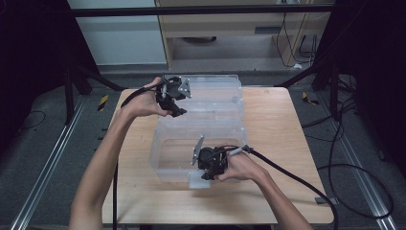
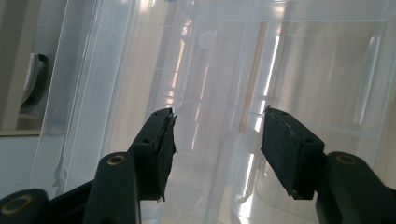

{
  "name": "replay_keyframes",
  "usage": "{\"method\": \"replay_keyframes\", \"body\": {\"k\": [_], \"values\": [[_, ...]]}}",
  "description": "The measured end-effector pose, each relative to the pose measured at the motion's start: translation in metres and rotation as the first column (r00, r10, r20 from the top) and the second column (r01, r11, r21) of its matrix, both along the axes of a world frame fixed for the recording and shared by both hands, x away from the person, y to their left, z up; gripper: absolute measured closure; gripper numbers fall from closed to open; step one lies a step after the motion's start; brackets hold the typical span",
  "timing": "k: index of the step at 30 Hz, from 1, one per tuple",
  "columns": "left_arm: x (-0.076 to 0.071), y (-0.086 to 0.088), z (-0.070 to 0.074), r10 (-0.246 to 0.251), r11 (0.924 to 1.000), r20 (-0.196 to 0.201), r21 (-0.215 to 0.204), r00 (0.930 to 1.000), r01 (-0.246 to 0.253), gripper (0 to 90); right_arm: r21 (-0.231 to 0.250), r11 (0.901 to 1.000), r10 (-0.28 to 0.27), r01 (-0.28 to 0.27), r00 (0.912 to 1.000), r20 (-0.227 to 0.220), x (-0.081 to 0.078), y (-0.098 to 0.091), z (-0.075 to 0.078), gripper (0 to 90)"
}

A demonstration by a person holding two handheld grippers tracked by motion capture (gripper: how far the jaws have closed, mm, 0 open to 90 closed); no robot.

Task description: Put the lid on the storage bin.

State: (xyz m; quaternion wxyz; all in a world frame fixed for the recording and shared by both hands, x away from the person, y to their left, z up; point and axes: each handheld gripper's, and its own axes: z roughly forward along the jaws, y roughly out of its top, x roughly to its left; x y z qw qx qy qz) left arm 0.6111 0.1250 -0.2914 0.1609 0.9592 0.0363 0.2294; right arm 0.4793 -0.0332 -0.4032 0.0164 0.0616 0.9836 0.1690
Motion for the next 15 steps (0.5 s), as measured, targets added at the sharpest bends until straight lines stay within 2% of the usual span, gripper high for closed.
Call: {"method": "replay_keyframes", "body": {"k": [11,15], "values": [[0.0007,-0.0066,-0.0088,-0.004,0.9985,0.011,0.055,0.9999,0.003,47.9,0.006,0.9999,0.009,-0.009,1.0,0.005,0.0004,0.0001,-0.0003,74.6],[0.0007,-0.0086,-0.0099,-0.01,0.9982,0.019,0.059,0.9998,0.009,50.2,0.005,1.0,0.006,-0.006,1.0,0.005,0.0003,0.0001,-0.0003,74.5]]}}
